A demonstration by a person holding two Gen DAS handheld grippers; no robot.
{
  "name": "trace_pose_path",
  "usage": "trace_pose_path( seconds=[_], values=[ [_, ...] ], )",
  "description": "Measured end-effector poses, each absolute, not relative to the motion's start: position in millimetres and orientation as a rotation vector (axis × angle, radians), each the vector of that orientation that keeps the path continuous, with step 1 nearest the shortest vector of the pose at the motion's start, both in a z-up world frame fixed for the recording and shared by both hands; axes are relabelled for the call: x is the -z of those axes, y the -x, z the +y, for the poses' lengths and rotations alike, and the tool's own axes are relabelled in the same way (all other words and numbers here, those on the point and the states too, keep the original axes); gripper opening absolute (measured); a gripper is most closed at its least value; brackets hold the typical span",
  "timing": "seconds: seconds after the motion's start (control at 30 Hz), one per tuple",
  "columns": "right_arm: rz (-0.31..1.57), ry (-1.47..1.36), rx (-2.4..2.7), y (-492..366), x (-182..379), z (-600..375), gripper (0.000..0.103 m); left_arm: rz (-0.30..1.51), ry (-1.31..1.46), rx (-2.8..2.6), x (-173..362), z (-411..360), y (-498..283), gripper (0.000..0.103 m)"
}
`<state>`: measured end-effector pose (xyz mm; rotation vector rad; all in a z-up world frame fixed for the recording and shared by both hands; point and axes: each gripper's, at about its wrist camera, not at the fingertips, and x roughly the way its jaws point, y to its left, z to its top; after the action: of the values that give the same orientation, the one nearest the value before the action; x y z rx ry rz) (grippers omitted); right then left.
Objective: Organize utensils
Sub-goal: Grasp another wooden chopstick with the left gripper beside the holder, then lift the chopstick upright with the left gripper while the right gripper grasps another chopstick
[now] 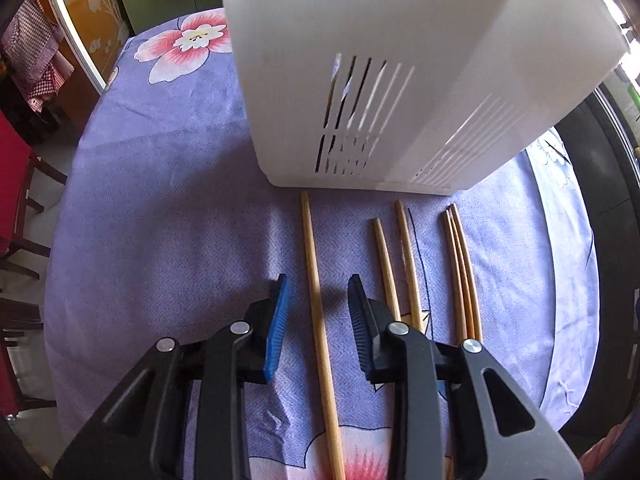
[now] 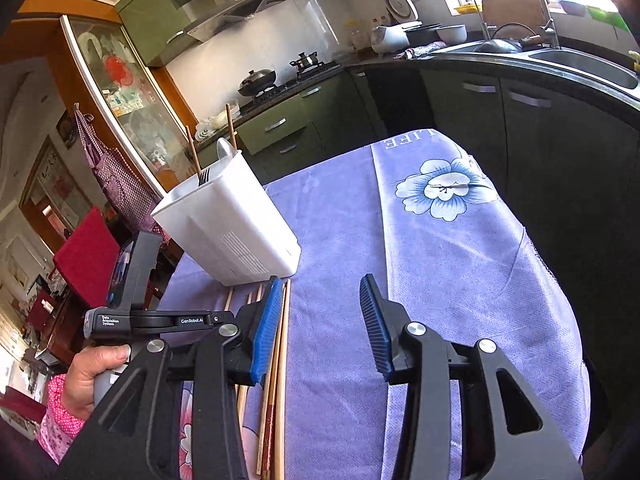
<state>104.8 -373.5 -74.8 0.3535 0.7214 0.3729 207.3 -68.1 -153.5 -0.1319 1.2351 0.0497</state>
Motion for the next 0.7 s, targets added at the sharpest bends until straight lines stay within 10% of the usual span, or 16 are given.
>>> trace_pose_path(
  seconds=[0.17, 0.7],
  values=[
    [0.726, -0.376, -0.373, -104.1, 79.0, -378.7, 0.041, 1.225, 0.103, -0.055, 153.8, -78.9, -205.6, 0.006],
    [0.810, -0.247, -0.432, -123.1, 88.8, -328.7, 0.049, 0.970, 0.161, -0.003, 104.8, -61.6, -136.4, 0.005]
  ],
)
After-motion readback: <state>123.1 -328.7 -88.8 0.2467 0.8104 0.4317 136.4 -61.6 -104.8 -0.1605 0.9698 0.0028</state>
